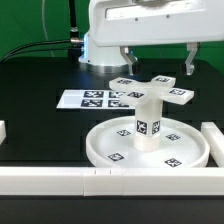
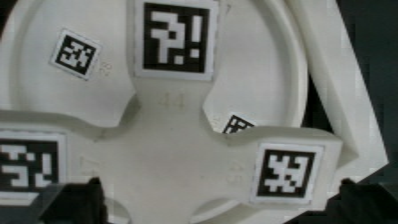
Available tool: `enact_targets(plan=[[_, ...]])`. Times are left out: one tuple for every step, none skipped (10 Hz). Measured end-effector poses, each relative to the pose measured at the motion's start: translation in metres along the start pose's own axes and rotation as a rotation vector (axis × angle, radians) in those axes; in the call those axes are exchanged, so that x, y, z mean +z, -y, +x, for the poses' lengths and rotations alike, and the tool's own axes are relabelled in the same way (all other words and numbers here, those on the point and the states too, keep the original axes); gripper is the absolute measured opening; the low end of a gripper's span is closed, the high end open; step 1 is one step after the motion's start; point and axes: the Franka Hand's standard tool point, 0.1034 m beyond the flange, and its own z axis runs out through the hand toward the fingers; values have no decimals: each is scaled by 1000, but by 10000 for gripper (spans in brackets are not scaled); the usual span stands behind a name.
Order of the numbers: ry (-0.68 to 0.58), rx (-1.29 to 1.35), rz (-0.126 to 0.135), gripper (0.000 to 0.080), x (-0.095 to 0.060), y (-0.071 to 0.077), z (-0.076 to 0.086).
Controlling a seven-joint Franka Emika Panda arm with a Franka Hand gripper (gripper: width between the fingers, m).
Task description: Assemble round table
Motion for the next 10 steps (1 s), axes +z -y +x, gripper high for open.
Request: enact_targets(plan=[[0, -80, 0, 648, 0, 0, 0], [0, -162, 0, 648, 0, 0, 0], [-2, -323, -25, 648, 0, -2, 1], [-1, -482, -41, 648, 0, -3, 1], [-1, -600, -47, 648, 0, -2, 2], [8, -716, -50, 648, -1, -2, 4], [13, -796, -49, 648, -1, -3, 6], [15, -843, -50, 648, 0, -4, 5], [17, -903, -50, 648, 0, -4, 5], [19, -949, -50, 648, 0, -5, 6]])
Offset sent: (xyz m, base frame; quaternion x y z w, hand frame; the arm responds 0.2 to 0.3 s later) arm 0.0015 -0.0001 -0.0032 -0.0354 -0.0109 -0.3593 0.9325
